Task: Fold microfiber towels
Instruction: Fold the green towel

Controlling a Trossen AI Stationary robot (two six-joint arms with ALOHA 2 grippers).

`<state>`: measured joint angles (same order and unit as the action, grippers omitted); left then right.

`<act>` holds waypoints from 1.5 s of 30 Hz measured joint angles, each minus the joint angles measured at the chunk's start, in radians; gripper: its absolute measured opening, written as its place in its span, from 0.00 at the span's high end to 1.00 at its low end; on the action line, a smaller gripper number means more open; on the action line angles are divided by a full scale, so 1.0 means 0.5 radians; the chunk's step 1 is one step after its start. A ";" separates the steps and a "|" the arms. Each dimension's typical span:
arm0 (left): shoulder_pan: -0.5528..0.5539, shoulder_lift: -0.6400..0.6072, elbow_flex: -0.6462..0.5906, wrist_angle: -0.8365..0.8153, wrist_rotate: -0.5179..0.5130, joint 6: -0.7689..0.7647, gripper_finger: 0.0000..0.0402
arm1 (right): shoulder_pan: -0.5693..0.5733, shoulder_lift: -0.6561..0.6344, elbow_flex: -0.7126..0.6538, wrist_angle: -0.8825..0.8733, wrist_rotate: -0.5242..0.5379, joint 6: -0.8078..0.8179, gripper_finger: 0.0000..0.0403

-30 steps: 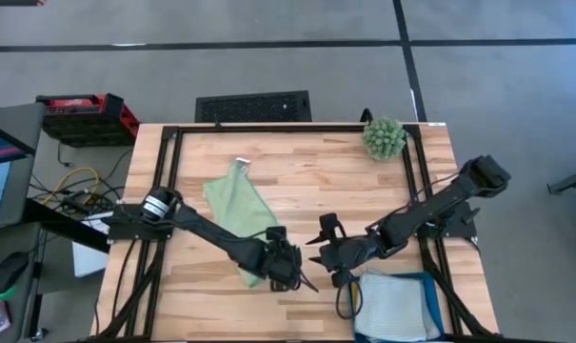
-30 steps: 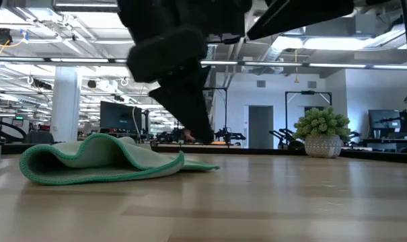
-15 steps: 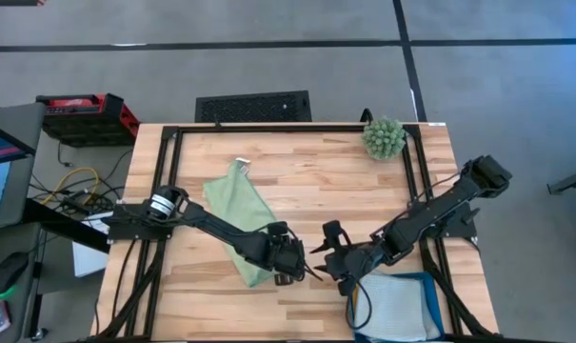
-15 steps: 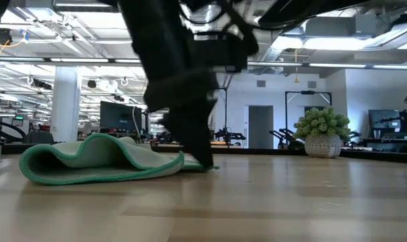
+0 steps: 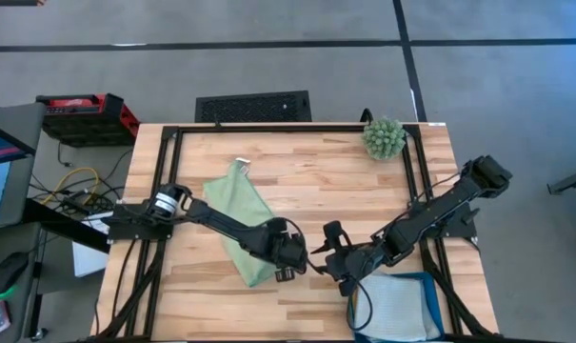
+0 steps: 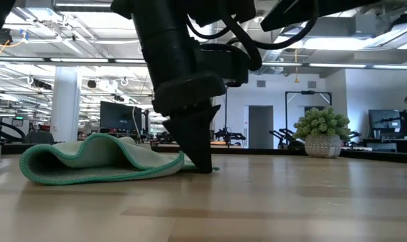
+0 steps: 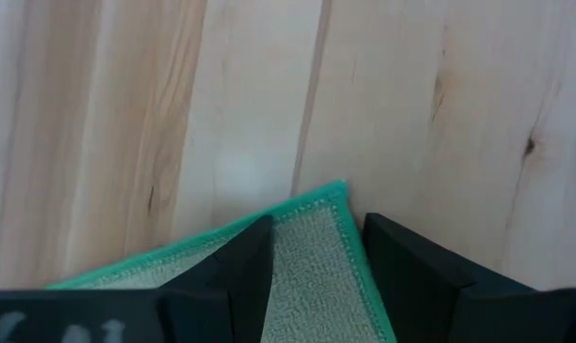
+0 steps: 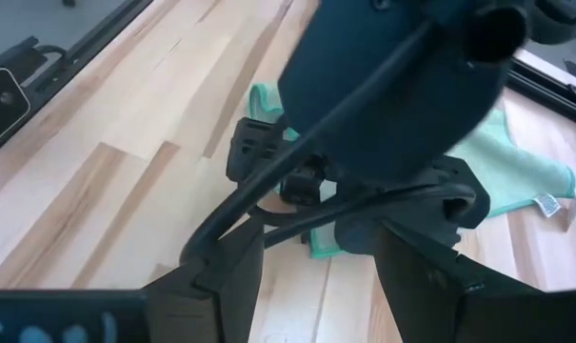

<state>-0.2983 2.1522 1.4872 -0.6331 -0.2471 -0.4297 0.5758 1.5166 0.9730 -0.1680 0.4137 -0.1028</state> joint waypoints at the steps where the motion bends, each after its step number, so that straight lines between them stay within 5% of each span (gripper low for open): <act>1: 0.005 0.009 0.000 0.000 0.019 0.005 0.62 | 0.000 0.000 0.000 0.000 0.001 0.001 0.46; 10: 0.019 0.010 0.014 -0.003 0.094 0.110 0.97 | 0.000 0.000 0.000 -0.028 -0.001 -0.001 0.46; 25: 0.023 -0.465 0.134 -0.448 -0.262 0.025 1.00 | 0.064 0.024 0.000 -0.227 -0.018 0.032 0.46; 39: -0.035 -0.858 0.141 -0.668 -0.529 -0.238 1.00 | -0.068 0.509 0.001 0.515 -0.063 -0.407 0.46; 45: -0.072 -0.863 0.142 -0.770 -0.542 -0.336 1.00 | -0.192 0.713 0.025 0.818 -0.378 -0.476 0.46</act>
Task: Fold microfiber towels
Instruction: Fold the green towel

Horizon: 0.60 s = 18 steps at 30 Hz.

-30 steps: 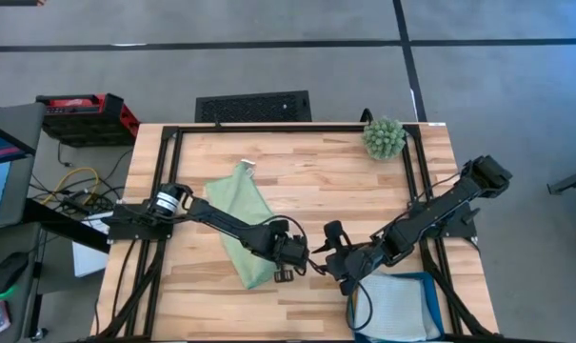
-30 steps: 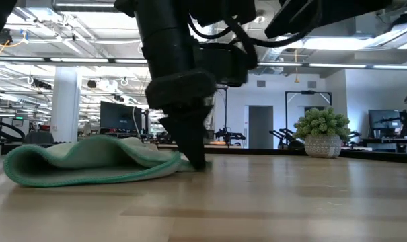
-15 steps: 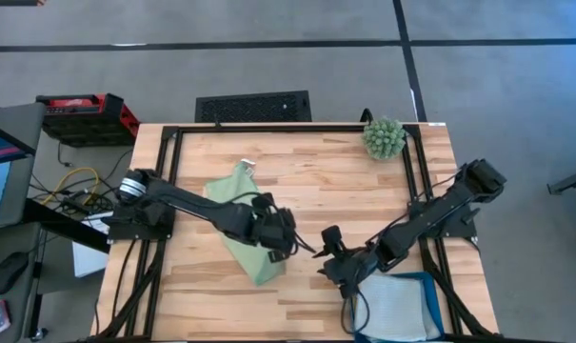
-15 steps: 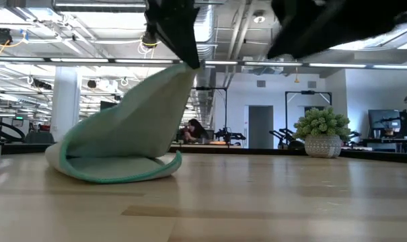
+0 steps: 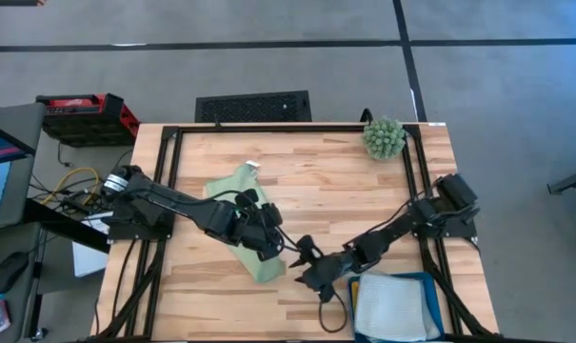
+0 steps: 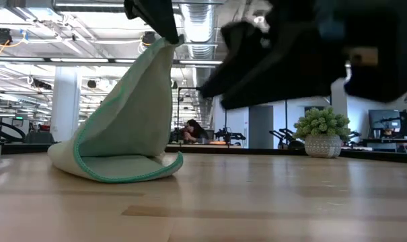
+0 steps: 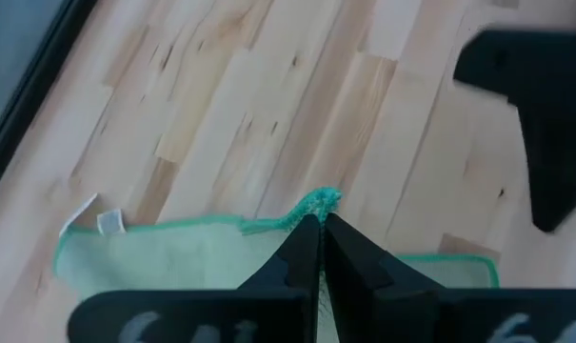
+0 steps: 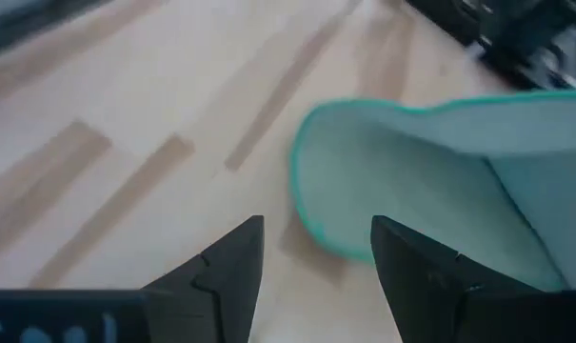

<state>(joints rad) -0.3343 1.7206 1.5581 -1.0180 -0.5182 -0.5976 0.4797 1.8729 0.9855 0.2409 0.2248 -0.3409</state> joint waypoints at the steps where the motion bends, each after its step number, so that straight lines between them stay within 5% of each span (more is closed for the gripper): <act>1: -0.003 0.000 0.000 0.006 -0.006 -0.008 1.00 | -0.022 0.009 0.003 -0.026 -0.056 -0.009 0.46; 6: -0.015 -0.001 0.001 -0.001 -0.034 -0.034 1.00 | -0.128 0.101 0.091 -0.032 -0.285 -0.067 0.46; 18: -0.015 -0.001 0.002 -0.051 -0.035 -0.034 1.00 | -0.230 0.360 0.229 -0.029 -0.403 -0.158 0.46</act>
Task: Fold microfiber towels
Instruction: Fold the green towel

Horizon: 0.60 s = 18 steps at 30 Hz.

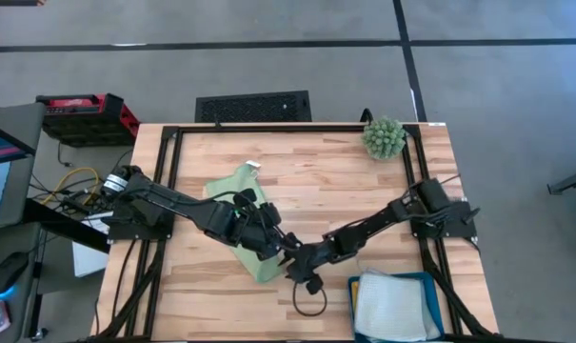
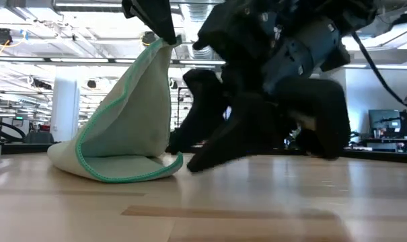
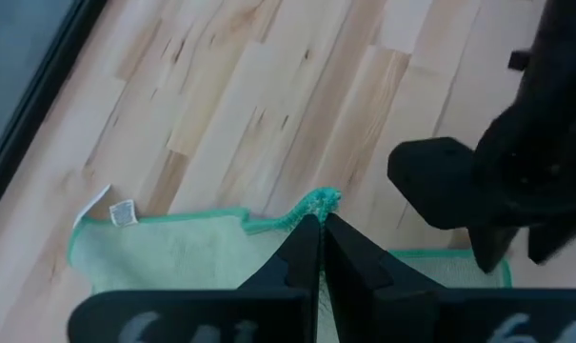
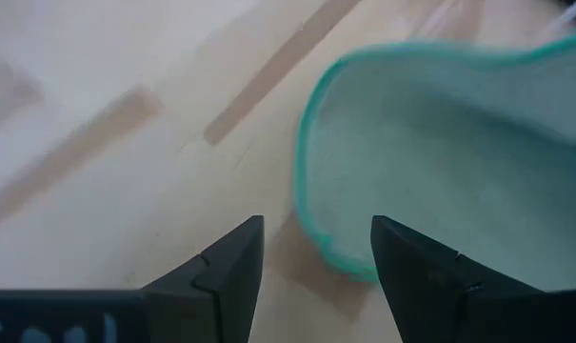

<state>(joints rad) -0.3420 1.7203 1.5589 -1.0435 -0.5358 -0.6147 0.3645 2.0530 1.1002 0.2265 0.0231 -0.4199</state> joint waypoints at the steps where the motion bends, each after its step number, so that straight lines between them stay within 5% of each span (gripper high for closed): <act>1: 0.000 0.000 0.000 -0.001 0.000 0.000 1.00 | 0.000 0.031 0.026 0.008 0.000 -0.002 0.46; 10: 0.000 0.000 0.002 -0.031 0.001 -0.007 1.00 | -0.006 0.111 0.081 0.008 0.002 0.007 0.48; 18: 0.000 0.000 0.002 -0.054 0.002 -0.006 1.00 | -0.022 0.114 0.081 -0.028 -0.009 0.106 0.71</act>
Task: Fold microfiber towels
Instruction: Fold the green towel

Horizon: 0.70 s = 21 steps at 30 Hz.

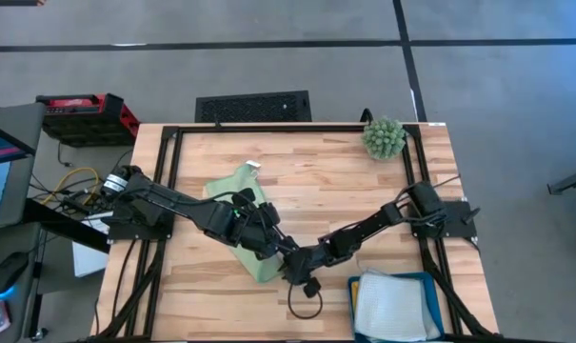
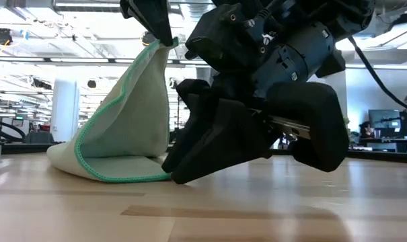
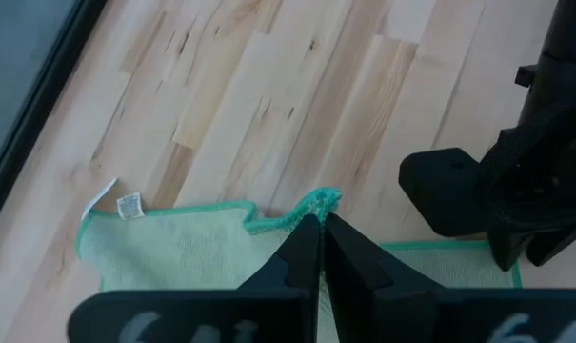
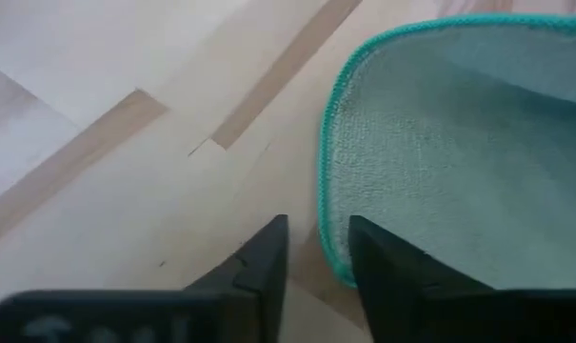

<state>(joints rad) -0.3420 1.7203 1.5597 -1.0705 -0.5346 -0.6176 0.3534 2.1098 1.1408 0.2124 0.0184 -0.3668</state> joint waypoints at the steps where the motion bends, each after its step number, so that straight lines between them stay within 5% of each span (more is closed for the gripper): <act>1: 0.000 0.000 0.000 -0.002 0.000 0.000 1.00 | 0.003 0.000 0.000 -0.008 0.022 0.001 0.75; 7: 0.000 0.000 0.000 -0.086 0.003 -0.048 1.00 | 0.003 0.000 0.000 -0.045 0.096 0.010 0.97; 21: -0.079 0.000 0.000 -0.403 -0.148 -0.316 1.00 | 0.013 -0.319 -0.012 -0.603 0.569 0.164 0.99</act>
<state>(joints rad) -0.3815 1.7203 1.5597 -1.2719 -0.6088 -0.7755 0.3598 1.9502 1.1350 -0.0893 0.3029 -0.2849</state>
